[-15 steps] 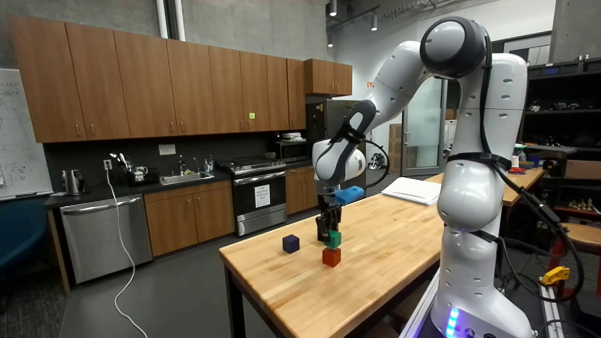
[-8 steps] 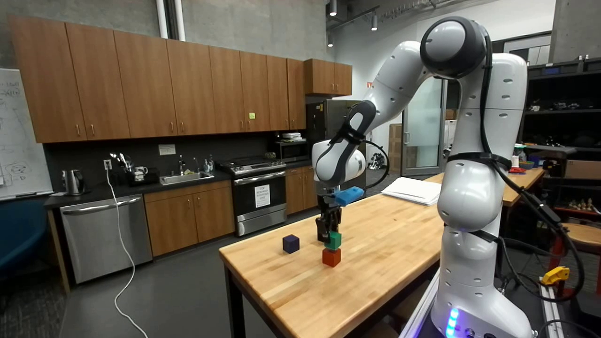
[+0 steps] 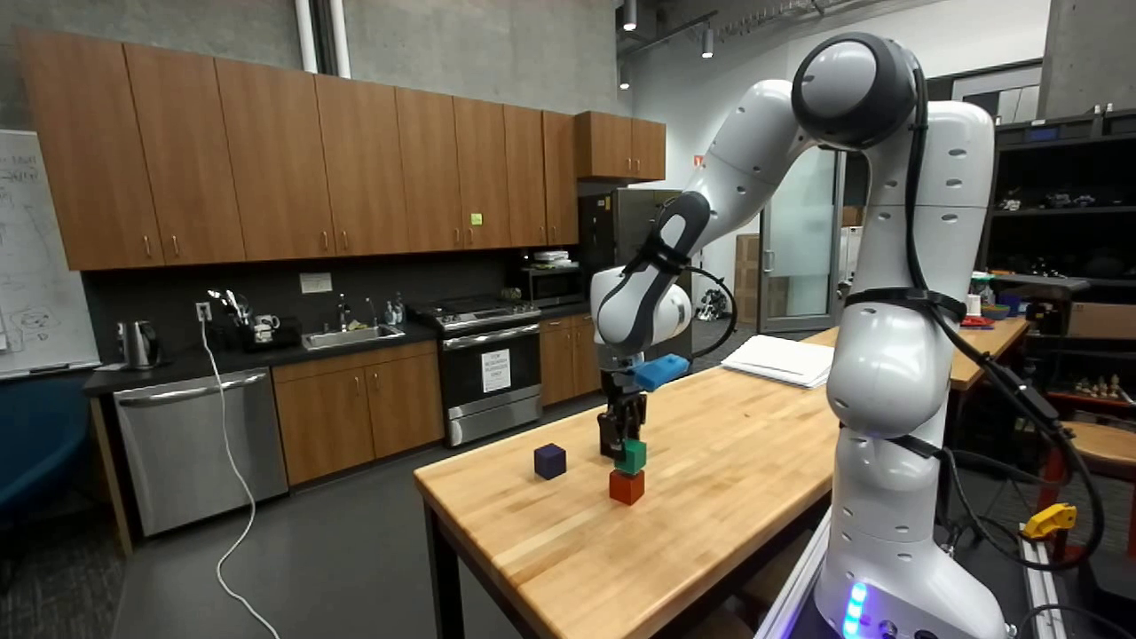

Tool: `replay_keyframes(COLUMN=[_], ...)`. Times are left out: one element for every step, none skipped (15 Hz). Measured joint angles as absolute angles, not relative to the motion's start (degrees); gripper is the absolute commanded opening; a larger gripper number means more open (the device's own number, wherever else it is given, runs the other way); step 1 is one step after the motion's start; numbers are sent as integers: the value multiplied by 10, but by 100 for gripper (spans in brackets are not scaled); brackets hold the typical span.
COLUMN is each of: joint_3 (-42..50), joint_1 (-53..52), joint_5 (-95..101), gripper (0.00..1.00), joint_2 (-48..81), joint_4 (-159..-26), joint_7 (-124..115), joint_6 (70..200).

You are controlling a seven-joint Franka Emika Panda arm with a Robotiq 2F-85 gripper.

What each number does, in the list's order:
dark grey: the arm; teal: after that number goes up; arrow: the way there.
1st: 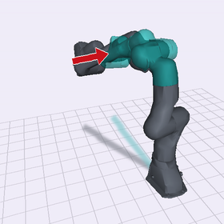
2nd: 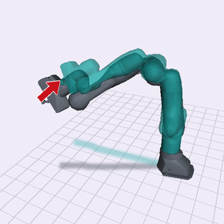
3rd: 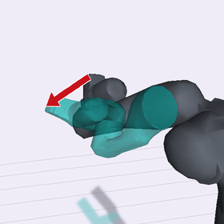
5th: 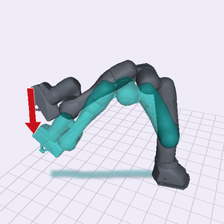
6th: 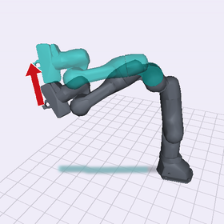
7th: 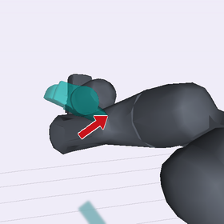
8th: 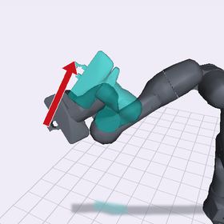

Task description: Remove the blue block from the top of the orange block and put the green block on top of the orange block.

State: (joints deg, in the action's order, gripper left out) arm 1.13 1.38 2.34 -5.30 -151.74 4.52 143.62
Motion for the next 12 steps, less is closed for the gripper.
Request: replay_keyframes(joint_3=[12, 13, 14, 14, 14, 14, 14, 14, 14, 14, 14, 14], joint_1=[14, 14, 14, 14, 14, 14, 14, 14, 14, 14, 14, 14], joint_5=[23, 23, 23, 23, 23, 23, 23, 23, 23, 23, 23, 23], gripper=[23, 23, 23, 23, 23, 23, 23, 23, 23, 23, 23, 70], joint_2=[-52, -51, -49, -47, -45, -44, -41, -39, -37, -34, -31, -30], joint_4=[-1517, -1517, -1517, -1517, -1517, -1517, -1517, -1517, -1517, -1517, -1516, -1516], joint_7=[45, 45, 46, 46, 46, 46, 47, 47, 48, 49, 49, 49], joint_6=[1436, 1437, 1438, 1439, 1440, 1441, 1443, 1444, 1447, 1450, 1453, 1455])
